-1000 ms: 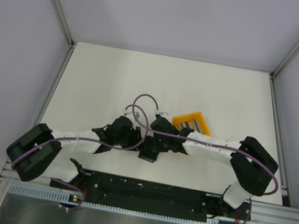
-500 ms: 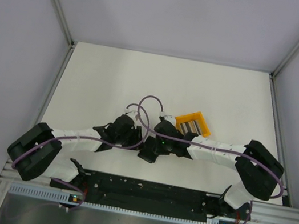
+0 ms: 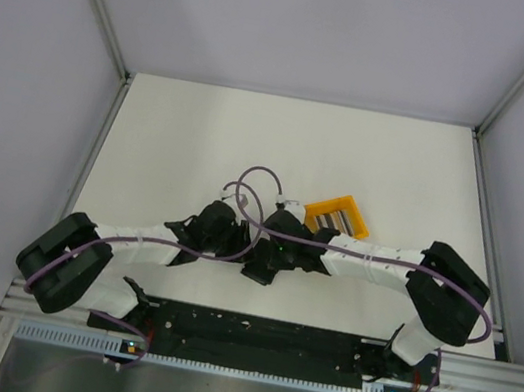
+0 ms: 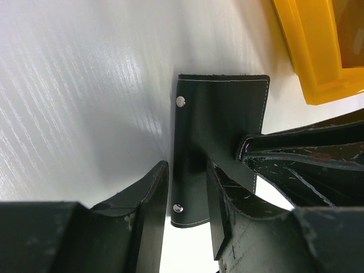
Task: Put the credit cards into the card holder
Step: Close the card holder at the center of the board.
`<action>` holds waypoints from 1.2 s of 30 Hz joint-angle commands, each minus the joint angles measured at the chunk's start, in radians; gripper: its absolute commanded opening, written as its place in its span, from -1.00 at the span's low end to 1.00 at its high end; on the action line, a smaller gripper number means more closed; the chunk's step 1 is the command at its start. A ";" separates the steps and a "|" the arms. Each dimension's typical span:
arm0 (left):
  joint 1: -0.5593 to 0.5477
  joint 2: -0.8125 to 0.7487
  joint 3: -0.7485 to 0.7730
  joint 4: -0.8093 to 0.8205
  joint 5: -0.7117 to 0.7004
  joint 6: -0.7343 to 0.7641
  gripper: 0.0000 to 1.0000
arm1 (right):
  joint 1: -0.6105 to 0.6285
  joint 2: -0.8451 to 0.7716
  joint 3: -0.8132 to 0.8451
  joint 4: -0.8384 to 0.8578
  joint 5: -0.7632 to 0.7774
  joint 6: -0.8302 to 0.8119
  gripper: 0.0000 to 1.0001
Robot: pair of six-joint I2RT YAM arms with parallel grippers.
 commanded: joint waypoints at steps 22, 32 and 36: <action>-0.066 -0.061 -0.152 0.053 -0.021 -0.153 -0.26 | 0.013 0.065 0.012 -0.140 0.005 -0.217 -0.65; -0.092 -0.092 -0.084 -0.066 -0.128 -0.124 -0.26 | 0.011 0.034 0.029 -0.153 0.034 -0.170 -0.64; -0.091 -0.092 -0.015 -0.159 -0.187 -0.074 -0.26 | 0.011 0.019 0.019 -0.147 0.048 -0.106 -0.64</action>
